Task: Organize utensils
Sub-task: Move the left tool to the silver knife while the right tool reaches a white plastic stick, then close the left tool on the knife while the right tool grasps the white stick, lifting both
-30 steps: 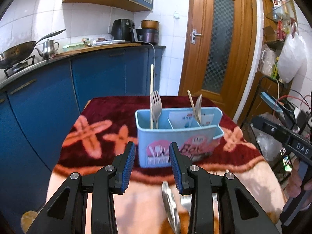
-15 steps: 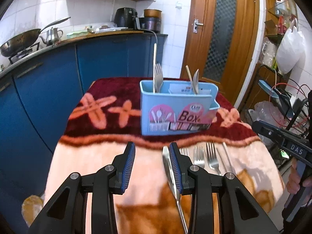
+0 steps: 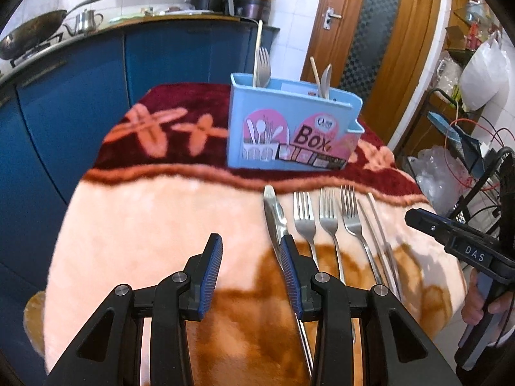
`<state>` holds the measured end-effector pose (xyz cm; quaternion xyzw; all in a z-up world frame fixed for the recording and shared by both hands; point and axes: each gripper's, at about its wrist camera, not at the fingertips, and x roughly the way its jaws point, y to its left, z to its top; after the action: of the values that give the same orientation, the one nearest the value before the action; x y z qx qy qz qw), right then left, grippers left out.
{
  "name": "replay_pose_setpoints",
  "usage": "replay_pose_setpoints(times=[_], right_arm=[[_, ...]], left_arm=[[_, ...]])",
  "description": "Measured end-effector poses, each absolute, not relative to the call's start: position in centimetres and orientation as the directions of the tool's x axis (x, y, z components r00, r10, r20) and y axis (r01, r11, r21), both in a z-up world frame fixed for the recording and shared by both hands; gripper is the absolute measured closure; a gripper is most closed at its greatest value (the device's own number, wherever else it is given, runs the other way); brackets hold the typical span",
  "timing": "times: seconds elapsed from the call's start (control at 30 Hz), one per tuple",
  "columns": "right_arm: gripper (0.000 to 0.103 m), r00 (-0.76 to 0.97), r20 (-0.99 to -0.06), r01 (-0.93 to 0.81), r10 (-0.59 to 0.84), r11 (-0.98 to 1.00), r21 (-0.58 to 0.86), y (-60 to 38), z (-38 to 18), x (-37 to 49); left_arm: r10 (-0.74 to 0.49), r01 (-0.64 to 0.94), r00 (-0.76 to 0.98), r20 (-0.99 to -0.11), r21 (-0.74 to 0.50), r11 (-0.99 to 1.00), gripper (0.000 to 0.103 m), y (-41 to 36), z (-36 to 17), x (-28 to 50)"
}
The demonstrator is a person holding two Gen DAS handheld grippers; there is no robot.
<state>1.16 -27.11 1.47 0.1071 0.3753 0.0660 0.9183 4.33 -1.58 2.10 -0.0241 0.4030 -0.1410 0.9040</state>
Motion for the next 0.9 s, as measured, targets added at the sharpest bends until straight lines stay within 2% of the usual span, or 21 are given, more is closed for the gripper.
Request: replay_pose_setpoints(times=[0.4,0.9], right_arm=[[0.070,0.662,-0.717,-0.035,0.217,0.965,0.260,-27.4,-0.1,1.6],[0.070,0.596,-0.771,-0.046,0.224,0.968,0.246,-26.9,-1.4,3.7]], left_arm=[[-0.302,0.237,0.542,-0.785,-0.202,0.950,0.065,-3.0,-0.4,5.5],[-0.279,0.281,0.467,-0.839,-0.158,0.947,0.065,-5.1,-1.9,7.4]])
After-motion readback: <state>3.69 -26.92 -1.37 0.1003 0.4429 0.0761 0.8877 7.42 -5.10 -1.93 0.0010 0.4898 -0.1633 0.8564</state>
